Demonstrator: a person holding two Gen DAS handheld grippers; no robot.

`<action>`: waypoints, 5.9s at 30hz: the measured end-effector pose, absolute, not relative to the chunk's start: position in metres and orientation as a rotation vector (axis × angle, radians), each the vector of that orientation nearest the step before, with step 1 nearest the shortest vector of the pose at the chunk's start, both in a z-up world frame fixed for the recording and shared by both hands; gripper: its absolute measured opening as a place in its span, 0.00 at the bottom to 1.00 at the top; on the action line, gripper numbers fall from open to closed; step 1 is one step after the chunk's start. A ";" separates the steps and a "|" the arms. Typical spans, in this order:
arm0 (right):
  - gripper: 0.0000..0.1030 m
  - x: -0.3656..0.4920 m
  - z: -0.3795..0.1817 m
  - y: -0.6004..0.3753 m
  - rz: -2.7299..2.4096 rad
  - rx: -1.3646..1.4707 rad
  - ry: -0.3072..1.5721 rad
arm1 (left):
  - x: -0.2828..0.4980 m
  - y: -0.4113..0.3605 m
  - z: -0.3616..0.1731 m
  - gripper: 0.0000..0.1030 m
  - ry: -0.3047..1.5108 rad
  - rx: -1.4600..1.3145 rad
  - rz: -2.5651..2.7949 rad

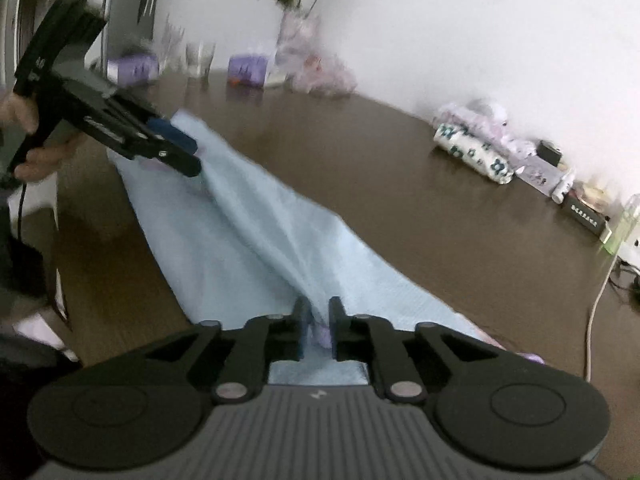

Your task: Fold clothes

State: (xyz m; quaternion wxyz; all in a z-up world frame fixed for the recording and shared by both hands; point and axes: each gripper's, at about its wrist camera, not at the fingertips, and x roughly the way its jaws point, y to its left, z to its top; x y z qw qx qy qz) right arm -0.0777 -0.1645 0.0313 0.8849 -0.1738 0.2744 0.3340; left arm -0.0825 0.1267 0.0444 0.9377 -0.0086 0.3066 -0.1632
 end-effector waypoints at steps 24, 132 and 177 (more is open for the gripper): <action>0.00 -0.015 0.004 -0.277 0.108 0.220 0.687 | -0.064 0.085 0.008 0.62 0.622 0.034 -0.110; 0.25 -0.061 0.023 -0.098 0.762 -0.307 0.765 | -0.078 0.095 0.027 0.26 0.900 -0.080 -0.298; 0.06 -0.182 0.026 -0.191 1.084 -0.570 0.589 | -0.202 0.029 0.017 0.06 0.541 0.621 -0.904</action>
